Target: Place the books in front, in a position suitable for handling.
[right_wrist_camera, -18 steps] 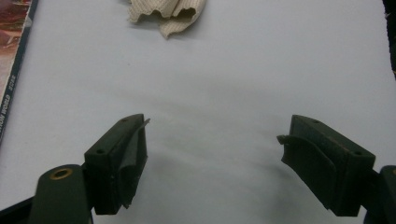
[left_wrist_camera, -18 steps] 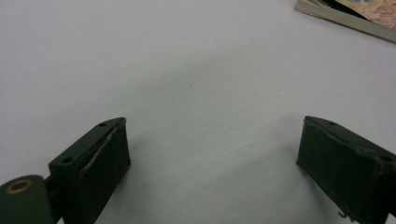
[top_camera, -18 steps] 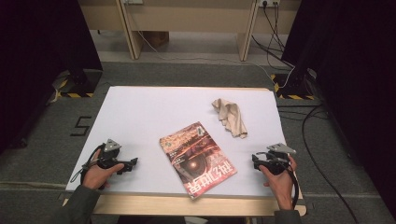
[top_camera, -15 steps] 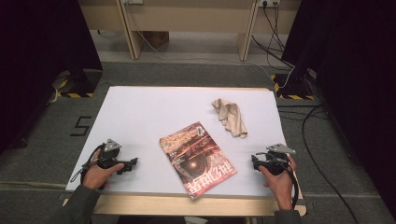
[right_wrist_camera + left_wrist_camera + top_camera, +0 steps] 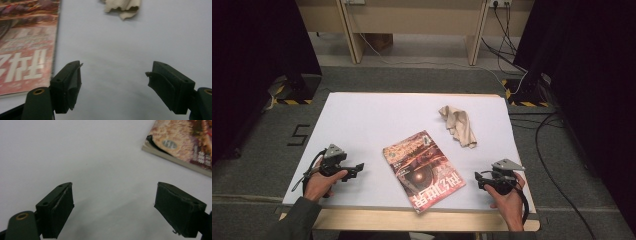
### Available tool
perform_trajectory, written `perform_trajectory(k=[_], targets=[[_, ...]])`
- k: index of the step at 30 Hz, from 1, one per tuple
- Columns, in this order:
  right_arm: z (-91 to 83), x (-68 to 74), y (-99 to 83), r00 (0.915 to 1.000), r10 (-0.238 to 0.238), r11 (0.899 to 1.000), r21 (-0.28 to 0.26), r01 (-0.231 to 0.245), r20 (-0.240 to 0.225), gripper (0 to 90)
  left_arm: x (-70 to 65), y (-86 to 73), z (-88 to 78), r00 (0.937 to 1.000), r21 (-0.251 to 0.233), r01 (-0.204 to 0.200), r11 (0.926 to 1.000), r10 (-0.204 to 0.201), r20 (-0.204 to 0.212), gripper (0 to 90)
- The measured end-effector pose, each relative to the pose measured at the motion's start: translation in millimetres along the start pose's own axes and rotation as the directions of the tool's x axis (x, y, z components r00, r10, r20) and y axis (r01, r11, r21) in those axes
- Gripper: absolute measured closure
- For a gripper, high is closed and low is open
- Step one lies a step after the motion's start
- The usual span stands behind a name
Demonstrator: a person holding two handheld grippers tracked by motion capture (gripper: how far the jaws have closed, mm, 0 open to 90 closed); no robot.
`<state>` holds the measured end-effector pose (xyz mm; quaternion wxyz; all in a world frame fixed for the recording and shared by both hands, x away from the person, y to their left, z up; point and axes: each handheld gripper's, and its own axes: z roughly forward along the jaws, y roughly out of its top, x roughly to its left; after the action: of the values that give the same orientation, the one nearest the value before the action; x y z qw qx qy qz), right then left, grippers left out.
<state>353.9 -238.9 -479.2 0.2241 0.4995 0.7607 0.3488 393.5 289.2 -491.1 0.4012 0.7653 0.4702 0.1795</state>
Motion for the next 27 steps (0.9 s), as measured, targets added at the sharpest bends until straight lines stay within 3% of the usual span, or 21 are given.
perform_trajectory(k=[5, 12, 18, 27], targets=[[-4.4, 19.1, -5.9, 0.9975, -0.065, 0.998, 0.024, 0.066, -0.027, 25.6, -11.3, 13.3, 12.5, 0.9985, -0.013, -0.016, 0.9998, 0.017, 0.051, 14.7], [-7.0, 33.8, -13.8, 0.9921, -0.097, 0.995, 0.027, 0.099, -0.08, 25.6, -22.6, 31.8, 30.7, 0.9947, -0.026, -0.031, 0.9992, 0.034, 0.097, 16.4], [-5.1, 40.0, -16.2, 0.9875, -0.125, 0.991, 0.037, 0.129, -0.096, 26.0, -33.9, 44.2, 50.6, 0.9903, -0.018, -0.037, 0.9992, 0.039, 0.133, 19.8], [0.1, 45.8, -16.4, 0.9828, -0.159, 0.985, 0.048, 0.164, -0.094, 26.1, -36.7, 51.1, 69.7, 0.9882, 0.019, -0.029, 0.9994, 0.026, 0.151, 25.9]])
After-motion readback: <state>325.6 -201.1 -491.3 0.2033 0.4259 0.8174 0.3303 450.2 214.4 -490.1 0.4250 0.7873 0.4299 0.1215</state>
